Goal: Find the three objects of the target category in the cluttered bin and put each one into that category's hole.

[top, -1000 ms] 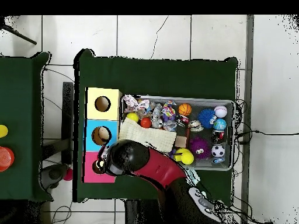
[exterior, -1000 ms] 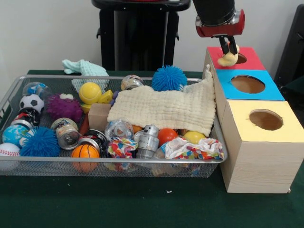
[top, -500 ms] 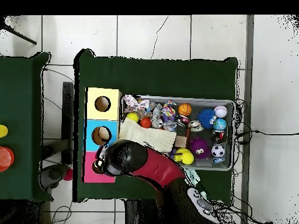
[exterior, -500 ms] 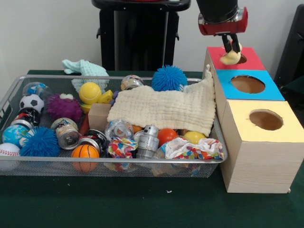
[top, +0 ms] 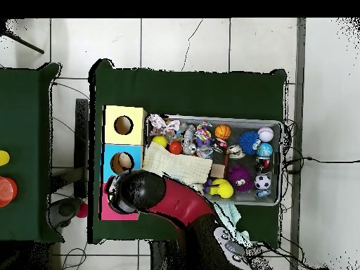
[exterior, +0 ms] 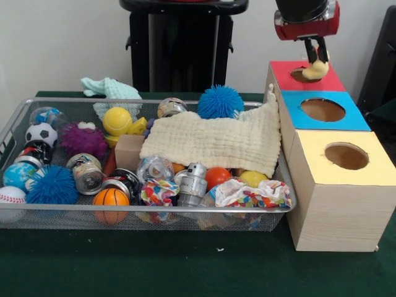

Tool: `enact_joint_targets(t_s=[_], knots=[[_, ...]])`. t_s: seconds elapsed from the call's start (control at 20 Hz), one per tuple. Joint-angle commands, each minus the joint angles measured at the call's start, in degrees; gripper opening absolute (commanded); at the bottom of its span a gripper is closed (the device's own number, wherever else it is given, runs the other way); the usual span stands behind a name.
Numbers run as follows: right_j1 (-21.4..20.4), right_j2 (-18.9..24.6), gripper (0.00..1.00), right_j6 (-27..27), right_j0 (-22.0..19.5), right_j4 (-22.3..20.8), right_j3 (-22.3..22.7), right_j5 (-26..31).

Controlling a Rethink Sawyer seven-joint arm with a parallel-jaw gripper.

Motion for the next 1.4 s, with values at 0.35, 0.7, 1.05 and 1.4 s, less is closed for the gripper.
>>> enact_joint_targets(t_s=[0.35, 0.7, 1.05, 1.4], knots=[[-4.2, 0.6, 0.00, 13.8, 4.3, 4.2, 1.9, 6.5], [-1.8, -2.0, 0.00, 11.9, 5.8, 0.8, 0.5, 7.2], [0.2, -5.4, 0.00, 10.3, 6.3, -3.3, -2.6, 8.4], [2.1, -7.1, 0.00, 8.1, 6.0, -7.0, -5.8, 8.5]])
